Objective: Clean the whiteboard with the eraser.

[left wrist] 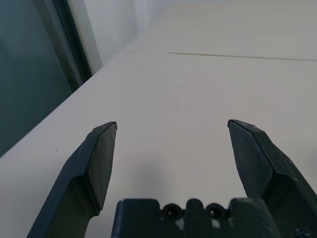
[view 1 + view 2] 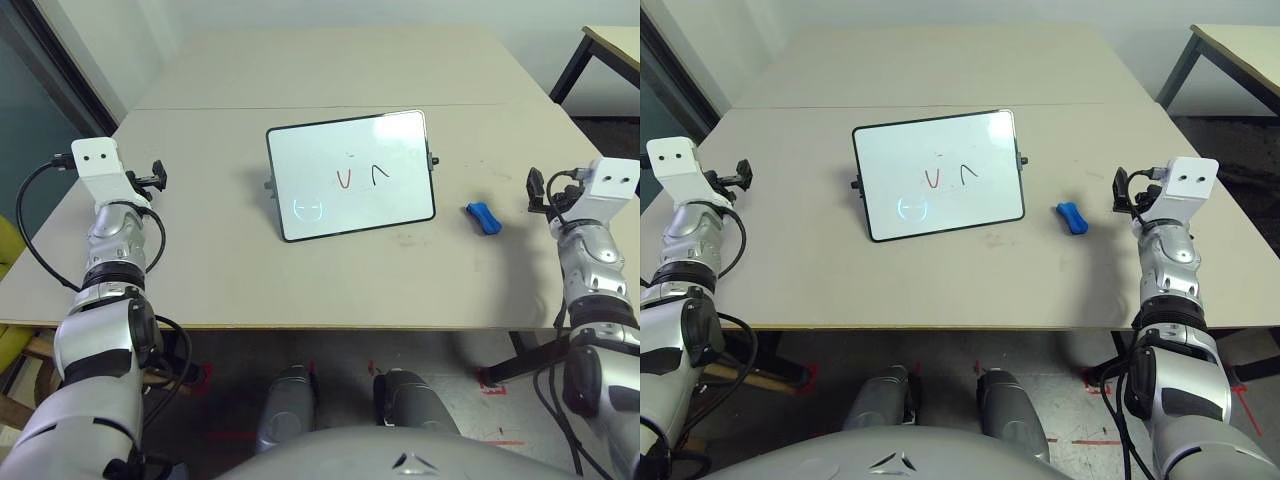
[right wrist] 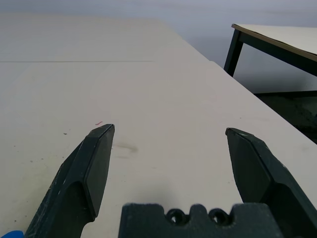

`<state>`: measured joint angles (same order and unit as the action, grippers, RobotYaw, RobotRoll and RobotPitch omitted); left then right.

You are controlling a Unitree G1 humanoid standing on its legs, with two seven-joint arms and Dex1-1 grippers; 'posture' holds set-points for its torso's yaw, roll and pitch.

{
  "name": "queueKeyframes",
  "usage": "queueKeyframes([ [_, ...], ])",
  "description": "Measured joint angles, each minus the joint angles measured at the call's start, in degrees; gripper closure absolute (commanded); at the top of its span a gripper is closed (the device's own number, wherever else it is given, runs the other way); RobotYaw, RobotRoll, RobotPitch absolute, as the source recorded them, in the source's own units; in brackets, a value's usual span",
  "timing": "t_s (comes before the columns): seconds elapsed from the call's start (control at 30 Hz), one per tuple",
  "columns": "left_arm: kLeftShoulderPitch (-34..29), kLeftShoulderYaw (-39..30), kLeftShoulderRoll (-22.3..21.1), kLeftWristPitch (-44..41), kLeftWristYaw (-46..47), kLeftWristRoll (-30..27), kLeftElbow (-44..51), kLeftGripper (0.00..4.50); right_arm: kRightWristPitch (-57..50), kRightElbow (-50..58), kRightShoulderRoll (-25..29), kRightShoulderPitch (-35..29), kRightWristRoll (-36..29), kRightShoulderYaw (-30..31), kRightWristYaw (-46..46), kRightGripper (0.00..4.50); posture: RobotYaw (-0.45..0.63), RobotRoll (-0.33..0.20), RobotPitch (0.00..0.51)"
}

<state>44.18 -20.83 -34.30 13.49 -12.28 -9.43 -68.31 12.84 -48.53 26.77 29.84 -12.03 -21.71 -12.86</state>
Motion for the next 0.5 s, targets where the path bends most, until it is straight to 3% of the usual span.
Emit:
queueKeyframes([
  [0.17,0.1,0.0,0.2,0.4,-1.1,-0.1,0.0,0.0,-0.8,2.3,0.0,-1.0,0.0,0.0,0.4,0.03,0.12,0.0,0.056],
  [0.3,0.8,0.0,0.2,0.7,-6.3,-0.6,0.3,0.0,-6.6,9.9,0.0,-2.7,0.0,0.9,0.7,0.03,0.09,0.0,0.06],
  [0.5,3.0,0.0,-1.1,-0.5,-22.1,-3.4,2.7,0.0,-32.1,28.8,3.4,-4.0,-1.3,3.2,0.3,0.03,0.09,0.0,0.06],
])
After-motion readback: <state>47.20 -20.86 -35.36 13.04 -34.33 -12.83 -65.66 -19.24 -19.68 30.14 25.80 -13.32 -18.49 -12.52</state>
